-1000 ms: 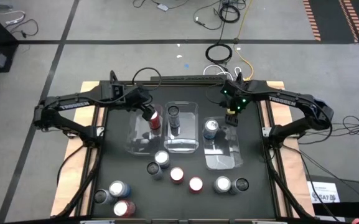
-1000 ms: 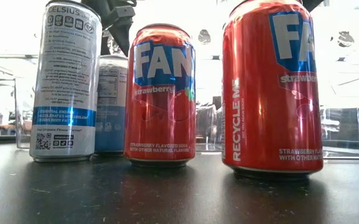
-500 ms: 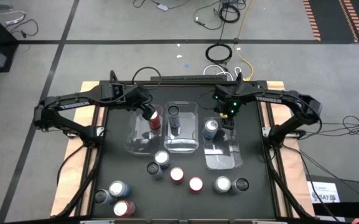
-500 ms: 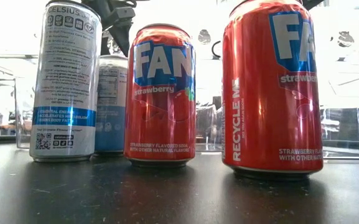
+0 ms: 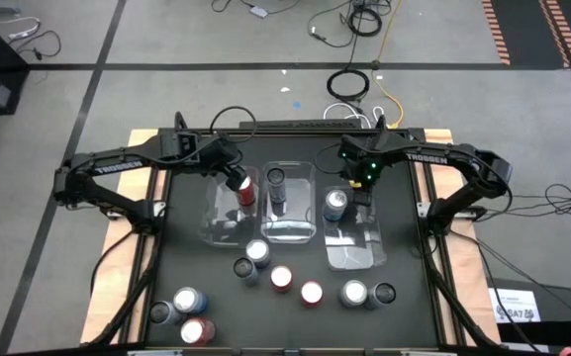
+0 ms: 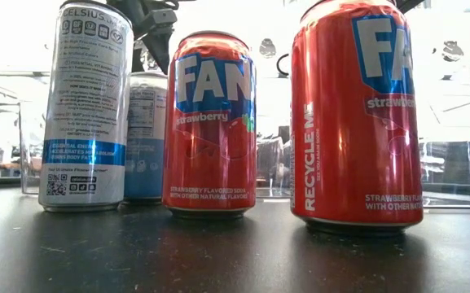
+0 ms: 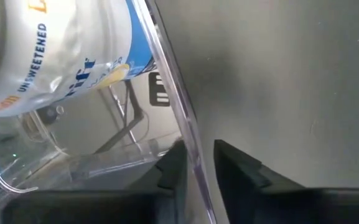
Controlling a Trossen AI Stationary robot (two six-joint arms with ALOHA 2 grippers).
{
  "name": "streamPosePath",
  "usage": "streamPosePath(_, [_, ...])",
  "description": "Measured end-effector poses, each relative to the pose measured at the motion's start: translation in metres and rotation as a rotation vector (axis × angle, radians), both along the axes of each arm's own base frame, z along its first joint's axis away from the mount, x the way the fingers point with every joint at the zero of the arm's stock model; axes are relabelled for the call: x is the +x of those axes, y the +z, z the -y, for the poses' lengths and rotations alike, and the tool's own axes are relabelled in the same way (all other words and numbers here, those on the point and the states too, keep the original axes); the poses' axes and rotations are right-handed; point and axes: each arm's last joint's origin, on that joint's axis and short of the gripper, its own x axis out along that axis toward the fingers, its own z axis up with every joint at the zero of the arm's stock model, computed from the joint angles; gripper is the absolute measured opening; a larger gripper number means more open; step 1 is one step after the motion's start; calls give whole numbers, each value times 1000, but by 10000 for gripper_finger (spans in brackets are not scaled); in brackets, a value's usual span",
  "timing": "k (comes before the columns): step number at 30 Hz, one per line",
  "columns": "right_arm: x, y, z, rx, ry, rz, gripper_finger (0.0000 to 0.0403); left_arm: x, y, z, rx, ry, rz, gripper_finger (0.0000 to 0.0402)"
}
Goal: Sort soda cans
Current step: Adjust the middle right transparent bin on the table
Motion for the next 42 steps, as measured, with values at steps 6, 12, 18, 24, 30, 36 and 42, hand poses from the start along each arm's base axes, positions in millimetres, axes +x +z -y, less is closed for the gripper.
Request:
streamPosePath(6, [0, 0, 0, 2, -7, 3, 32, 0, 0, 0, 0, 0, 0, 393])
streamPosePath(12, [0, 0, 0, 7, -8, 3, 12, 0, 0, 0, 0, 0, 0, 393])
streamPosePath(18, [1, 0, 1, -4, -12, 10, 9, 0, 0, 0, 0, 0, -1, 393])
streamPosePath(24, [0, 0, 4, -9, -20, 19, 8, 0, 0, 0, 0, 0, -1, 393])
streamPosePath(30, [-2, 0, 11, -25, -8, 28, 8, 0, 0, 0, 0, 0, 0, 393])
streamPosePath(36, [-5, 1, 20, -81, 29, 30, 8, 0, 0, 0, 0, 0, 0, 393])
streamPosePath(42, [-8, 1, 27, -133, 98, 23, 8, 0, 0, 0, 0, 1, 0, 393])
